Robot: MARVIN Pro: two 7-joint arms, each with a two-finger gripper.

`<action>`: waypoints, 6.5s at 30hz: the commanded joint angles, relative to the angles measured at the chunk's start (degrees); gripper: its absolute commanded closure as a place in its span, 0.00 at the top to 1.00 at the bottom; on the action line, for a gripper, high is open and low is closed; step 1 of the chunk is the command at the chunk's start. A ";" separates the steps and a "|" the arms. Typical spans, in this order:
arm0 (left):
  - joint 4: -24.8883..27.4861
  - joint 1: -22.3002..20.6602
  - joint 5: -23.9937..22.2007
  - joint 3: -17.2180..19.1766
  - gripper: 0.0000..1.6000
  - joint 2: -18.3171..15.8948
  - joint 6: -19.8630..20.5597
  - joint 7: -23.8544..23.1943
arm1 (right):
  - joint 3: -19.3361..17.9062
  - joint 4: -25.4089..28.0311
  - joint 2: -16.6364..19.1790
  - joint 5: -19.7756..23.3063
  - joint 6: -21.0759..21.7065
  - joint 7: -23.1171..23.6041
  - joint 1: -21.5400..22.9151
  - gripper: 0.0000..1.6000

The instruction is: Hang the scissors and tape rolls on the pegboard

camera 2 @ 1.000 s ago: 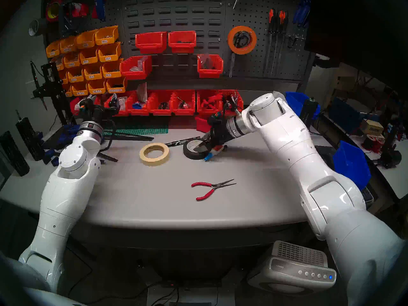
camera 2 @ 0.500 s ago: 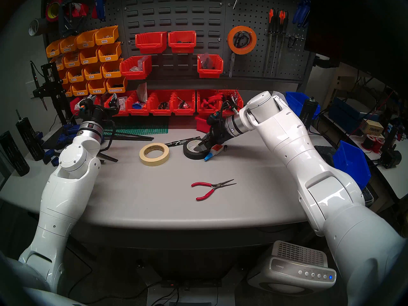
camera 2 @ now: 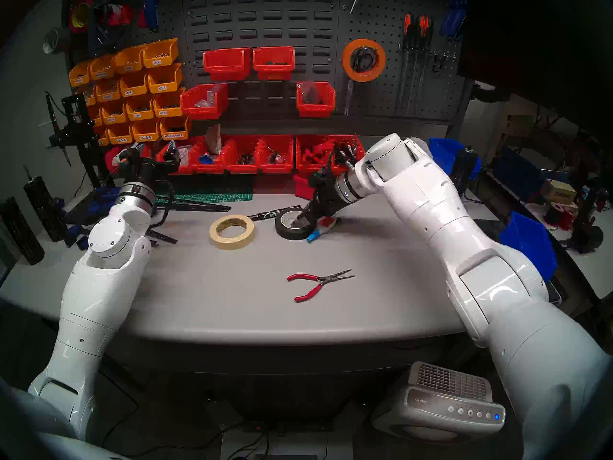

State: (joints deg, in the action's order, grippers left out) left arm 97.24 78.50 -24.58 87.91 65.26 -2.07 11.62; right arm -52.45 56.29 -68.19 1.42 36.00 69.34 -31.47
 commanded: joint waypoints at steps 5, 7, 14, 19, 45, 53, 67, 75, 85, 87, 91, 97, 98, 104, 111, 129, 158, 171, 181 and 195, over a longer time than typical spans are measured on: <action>1.72 -2.04 0.03 0.51 1.00 -0.07 -0.99 -0.11 | 1.33 -0.73 0.10 1.37 -0.63 3.78 3.61 1.00; 1.72 -2.04 0.03 0.51 1.00 -0.07 -0.98 -0.11 | 1.87 -0.39 0.19 1.33 -1.33 3.55 3.76 1.00; 1.72 -2.04 0.03 0.51 1.00 -0.07 -0.98 -0.11 | 2.38 -1.07 -0.12 1.38 -3.55 2.53 4.55 1.00; 1.72 -2.04 0.03 0.51 1.00 -0.07 -0.97 -0.10 | 2.51 -1.41 -0.20 1.05 -4.18 2.62 4.90 1.00; 1.72 -2.04 0.03 0.51 1.00 -0.07 -0.99 -0.11 | 1.86 -1.23 -0.24 1.70 -5.24 4.68 4.58 0.00; 1.72 -2.04 0.03 0.51 1.00 -0.07 -1.00 -0.11 | 0.32 -0.49 -0.32 3.31 -6.09 4.76 3.20 0.00; 1.72 -2.04 0.03 0.51 1.00 -0.07 -0.98 -0.11 | -5.24 3.46 0.92 7.38 -9.52 1.58 -2.21 0.00; 1.72 -2.04 0.03 0.51 1.00 -0.07 -0.99 -0.11 | -8.61 6.61 1.63 9.91 -11.36 0.11 -6.12 0.00; 1.72 -2.03 0.02 0.51 1.00 -0.08 -0.93 -0.10 | -13.16 9.12 1.45 13.29 -16.09 -1.92 -9.75 0.00; 1.72 -2.03 0.02 0.51 1.00 -0.08 -0.93 -0.10 | -14.23 9.67 1.23 14.05 -16.65 -2.60 -10.48 0.00; 1.72 -2.02 0.02 0.51 1.00 -0.08 -0.92 -0.10 | -16.54 11.00 0.78 15.66 -17.43 -4.00 -12.25 0.00; 1.72 -2.03 0.02 0.51 1.00 -0.08 -0.95 -0.10 | -19.36 13.47 0.45 17.54 -18.22 -6.01 -15.61 0.00; 1.72 -2.04 0.02 0.51 1.00 -0.08 -0.96 -0.10 | -19.88 13.94 0.37 17.85 -18.48 -6.36 -16.25 0.00; 1.72 -2.02 0.02 0.51 1.00 -0.09 -0.92 -0.10 | -23.46 15.96 -1.04 20.41 -23.29 -7.86 -19.66 0.00; 1.72 -2.02 0.02 0.51 1.00 -0.09 -0.90 -0.10 | -27.09 16.91 -3.40 22.36 -29.45 -10.56 -22.03 0.00; 1.72 -2.02 0.02 0.51 1.00 -0.09 -0.92 -0.10 | -33.10 14.74 -9.12 26.10 -46.17 -13.65 -23.33 0.00; 1.70 -1.98 0.02 0.50 1.00 -0.12 -0.80 -0.09 | -37.73 9.90 -13.19 26.44 -64.14 -15.59 -19.87 0.00; 1.71 -1.98 0.02 0.50 1.00 -0.12 -0.79 -0.09 | -40.74 5.02 -15.07 25.32 -71.90 -21.75 -14.60 0.00; 1.69 -1.95 0.02 0.49 1.00 -0.13 -0.75 -0.09 | -42.84 1.53 -16.14 23.58 -77.27 -26.81 -10.58 0.00; 1.69 -1.96 0.02 0.49 1.00 -0.13 -0.76 -0.09 | -45.47 -2.92 -17.05 19.24 -84.43 -33.33 -5.28 0.00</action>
State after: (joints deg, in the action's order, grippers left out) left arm 97.23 78.51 -24.58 87.90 65.25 -2.04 11.62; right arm -96.80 54.78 -84.71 22.18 -44.78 39.09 -43.62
